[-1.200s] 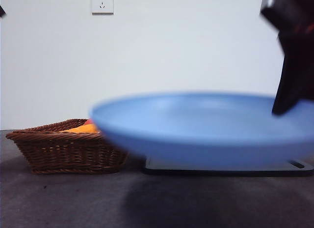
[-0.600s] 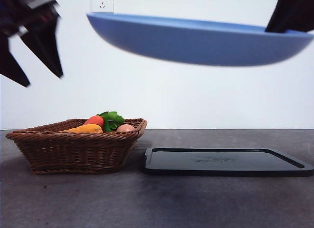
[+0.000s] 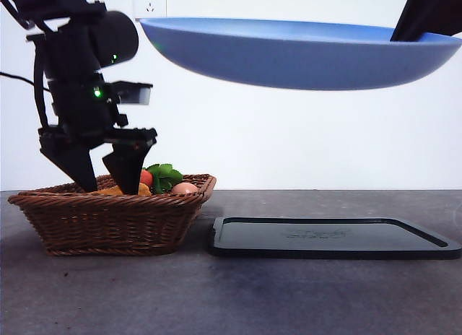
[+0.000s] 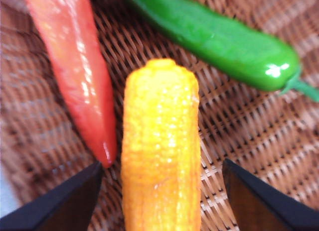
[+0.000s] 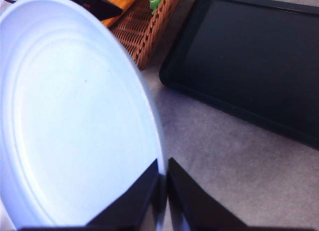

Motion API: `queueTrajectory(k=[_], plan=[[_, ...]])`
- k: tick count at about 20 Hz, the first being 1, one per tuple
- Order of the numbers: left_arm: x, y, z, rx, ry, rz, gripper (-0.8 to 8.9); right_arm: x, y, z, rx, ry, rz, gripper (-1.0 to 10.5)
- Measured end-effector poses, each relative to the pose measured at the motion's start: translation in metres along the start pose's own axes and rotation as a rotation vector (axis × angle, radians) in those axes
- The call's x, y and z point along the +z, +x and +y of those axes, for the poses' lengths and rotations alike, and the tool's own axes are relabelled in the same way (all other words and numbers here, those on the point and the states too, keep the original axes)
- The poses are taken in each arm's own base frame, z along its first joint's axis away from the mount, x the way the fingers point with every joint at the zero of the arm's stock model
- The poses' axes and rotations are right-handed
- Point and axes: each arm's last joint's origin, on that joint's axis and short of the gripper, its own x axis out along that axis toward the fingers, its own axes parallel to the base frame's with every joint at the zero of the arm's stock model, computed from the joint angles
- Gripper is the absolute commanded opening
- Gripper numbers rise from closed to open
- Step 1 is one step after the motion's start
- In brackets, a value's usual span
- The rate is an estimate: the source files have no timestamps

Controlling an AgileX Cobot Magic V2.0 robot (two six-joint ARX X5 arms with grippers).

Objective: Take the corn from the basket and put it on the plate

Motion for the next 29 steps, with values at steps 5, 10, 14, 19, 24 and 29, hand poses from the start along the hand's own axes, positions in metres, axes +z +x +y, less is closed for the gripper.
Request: queueTrajectory(k=[5,10,14,19,24,29], plan=[[-0.001,0.016,-0.007,-0.001,0.018,0.031,3.41,0.0,0.0,0.0,-0.004,0.0,-0.002,0.0],[-0.002,0.023,-0.014,-0.01,0.03,0.053,2.29,0.0,0.0,0.0,-0.012,-0.001,-0.004,0.0],[0.001,0.019,-0.015,-0.014,0.035,0.068,1.53,0.001,-0.002,-0.004,-0.035,0.013,-0.017,0.0],[0.031,-0.01,-0.01,-0.01,0.008,0.036,1.53,0.002,-0.002,-0.005,-0.044,0.016,-0.02,0.0],[0.045,-0.086,-0.008,-0.167,-0.055,-0.115,1.53,0.015,0.026,-0.027,-0.106,0.076,0.035,0.0],[0.042,-0.14,-0.03,-0.503,-0.026,-0.24,1.53,0.03,0.078,-0.055,-0.037,0.133,0.114,0.0]])
